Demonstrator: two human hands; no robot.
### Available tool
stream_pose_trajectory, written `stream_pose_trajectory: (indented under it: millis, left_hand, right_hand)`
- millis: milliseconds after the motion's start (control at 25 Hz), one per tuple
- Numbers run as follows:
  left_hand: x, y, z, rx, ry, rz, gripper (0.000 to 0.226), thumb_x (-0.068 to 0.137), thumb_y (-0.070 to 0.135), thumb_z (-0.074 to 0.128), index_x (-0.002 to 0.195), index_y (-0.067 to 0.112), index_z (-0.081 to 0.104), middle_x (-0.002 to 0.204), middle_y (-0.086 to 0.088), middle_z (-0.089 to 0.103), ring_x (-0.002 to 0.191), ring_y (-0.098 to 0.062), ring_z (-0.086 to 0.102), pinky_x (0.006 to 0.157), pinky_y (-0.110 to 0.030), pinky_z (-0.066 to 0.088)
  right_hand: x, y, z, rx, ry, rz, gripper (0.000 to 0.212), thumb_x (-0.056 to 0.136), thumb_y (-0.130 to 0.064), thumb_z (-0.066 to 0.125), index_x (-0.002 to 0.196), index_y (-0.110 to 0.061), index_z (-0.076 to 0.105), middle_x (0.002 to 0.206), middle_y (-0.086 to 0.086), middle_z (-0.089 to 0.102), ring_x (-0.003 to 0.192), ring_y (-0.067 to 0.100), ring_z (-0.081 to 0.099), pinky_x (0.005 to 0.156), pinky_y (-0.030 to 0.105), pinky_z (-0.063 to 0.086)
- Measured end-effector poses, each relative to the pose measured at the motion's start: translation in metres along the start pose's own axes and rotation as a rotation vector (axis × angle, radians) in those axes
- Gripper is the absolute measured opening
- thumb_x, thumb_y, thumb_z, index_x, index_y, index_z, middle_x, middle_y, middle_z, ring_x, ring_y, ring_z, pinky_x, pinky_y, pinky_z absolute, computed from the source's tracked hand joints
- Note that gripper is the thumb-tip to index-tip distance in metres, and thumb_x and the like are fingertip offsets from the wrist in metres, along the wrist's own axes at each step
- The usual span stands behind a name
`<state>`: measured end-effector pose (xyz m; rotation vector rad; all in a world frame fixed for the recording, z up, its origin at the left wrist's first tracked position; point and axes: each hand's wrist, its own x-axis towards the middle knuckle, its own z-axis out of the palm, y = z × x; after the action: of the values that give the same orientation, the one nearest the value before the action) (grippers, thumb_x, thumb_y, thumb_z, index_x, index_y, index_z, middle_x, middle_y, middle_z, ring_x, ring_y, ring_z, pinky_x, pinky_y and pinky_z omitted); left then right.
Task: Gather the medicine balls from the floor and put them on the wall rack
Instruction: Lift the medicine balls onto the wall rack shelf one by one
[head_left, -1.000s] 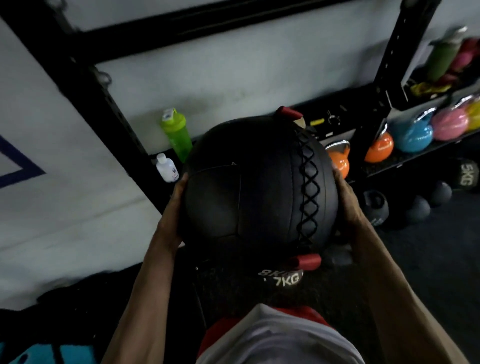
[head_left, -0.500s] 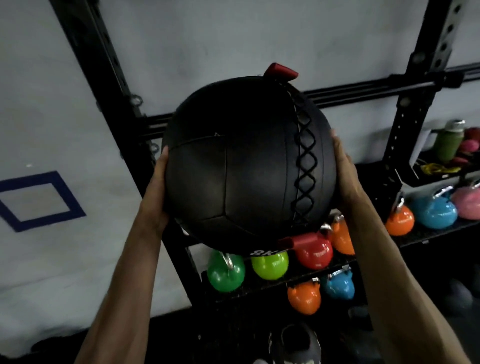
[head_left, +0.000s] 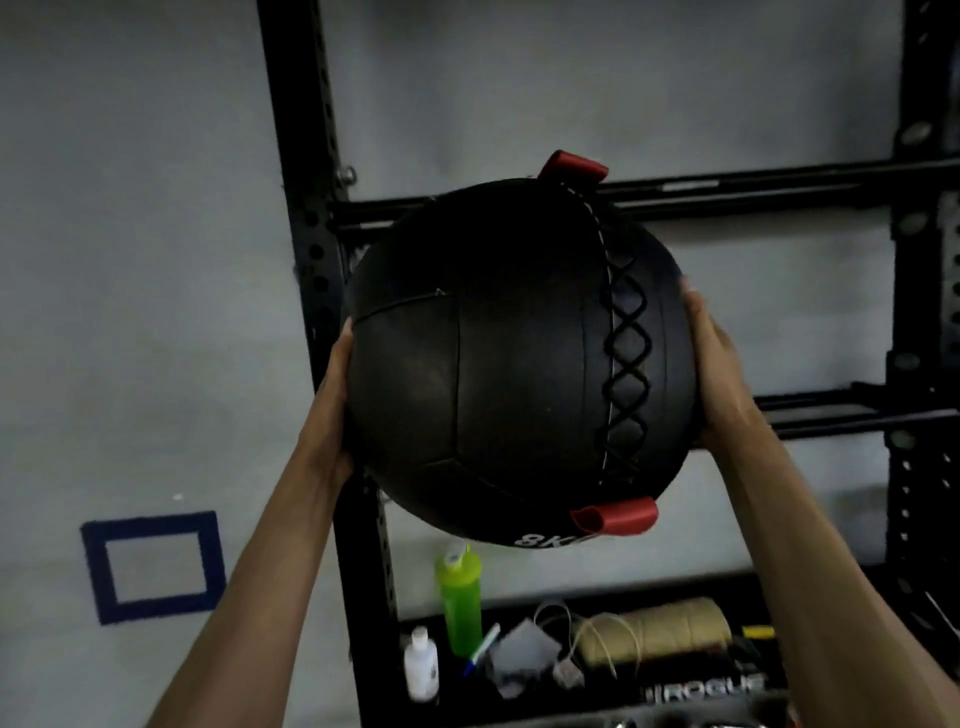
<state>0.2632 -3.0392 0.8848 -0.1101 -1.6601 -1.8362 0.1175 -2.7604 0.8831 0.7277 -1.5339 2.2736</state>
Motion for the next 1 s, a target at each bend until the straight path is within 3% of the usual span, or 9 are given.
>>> stream_pose_trajectory:
  millis: [200, 440, 600, 720, 880, 1000]
  left_hand:
    - [0.046, 0.061, 0.009, 0.017, 0.04, 0.137, 0.041, 0.097, 0.061, 0.037, 0.105, 0.035, 0.067, 0.091, 0.017, 0.077, 0.083, -0.002, 0.073, 0.059, -0.018, 0.057]
    - [0.102, 0.131, 0.014, -0.007, 0.086, 0.287, 0.049, 0.091, 0.069, 0.039, 0.113, 0.035, 0.067, 0.098, 0.015, 0.076, 0.092, -0.008, 0.073, 0.067, -0.025, 0.056]
    - [0.141, 0.181, 0.023, -0.009, 0.067, 0.419, 0.044, 0.093, 0.066, 0.041, 0.111, 0.036, 0.066, 0.098, 0.014, 0.076, 0.085, -0.006, 0.073, 0.063, -0.023, 0.056]
    - [0.18, 0.209, 0.022, -0.017, 0.065, 0.477, 0.054, 0.088, 0.072, 0.047, 0.121, 0.034, 0.065, 0.111, 0.01, 0.074, 0.1, -0.012, 0.072, 0.077, -0.029, 0.057]
    - [0.256, 0.225, 0.007, -0.018, 0.065, 0.515, 0.081, 0.068, 0.083, 0.064, 0.131, 0.031, 0.062, 0.125, 0.003, 0.069, 0.115, -0.02, 0.067, 0.104, -0.042, 0.049]
    - [0.291, 0.225, 0.002, -0.044, 0.168, 0.55, 0.061, 0.077, 0.068, 0.07, 0.121, 0.026, 0.069, 0.114, 0.003, 0.074, 0.105, -0.016, 0.07, 0.097, -0.037, 0.054]
  right_hand:
    - [0.052, -0.055, 0.035, 0.054, -0.09, -0.132, 0.061, 0.091, -0.064, 0.052, 0.131, -0.019, 0.064, 0.118, 0.003, 0.073, 0.109, 0.017, 0.07, 0.1, 0.04, 0.054]
    - [0.115, -0.125, 0.074, 0.048, -0.137, -0.284, 0.08, 0.072, -0.079, 0.055, 0.129, -0.024, 0.064, 0.118, 0.0, 0.073, 0.108, 0.016, 0.07, 0.1, 0.04, 0.054]
    - [0.166, -0.163, 0.1, 0.056, -0.178, -0.37, 0.078, 0.078, -0.081, 0.05, 0.13, -0.025, 0.064, 0.118, 0.002, 0.073, 0.106, 0.016, 0.071, 0.095, 0.037, 0.055]
    - [0.206, -0.179, 0.122, 0.107, -0.192, -0.401, 0.081, 0.075, -0.08, 0.05, 0.13, -0.022, 0.064, 0.117, 0.001, 0.073, 0.101, 0.013, 0.072, 0.088, 0.03, 0.058]
    - [0.269, -0.164, 0.15, 0.108, -0.214, -0.348, 0.087, 0.076, -0.084, 0.053, 0.132, -0.019, 0.063, 0.121, 0.004, 0.071, 0.106, 0.021, 0.07, 0.101, 0.042, 0.053]
    - [0.298, -0.159, 0.163, 0.08, -0.212, -0.3, 0.064, 0.091, -0.07, 0.047, 0.121, -0.016, 0.065, 0.115, 0.004, 0.07, 0.103, 0.022, 0.067, 0.099, 0.036, 0.052]
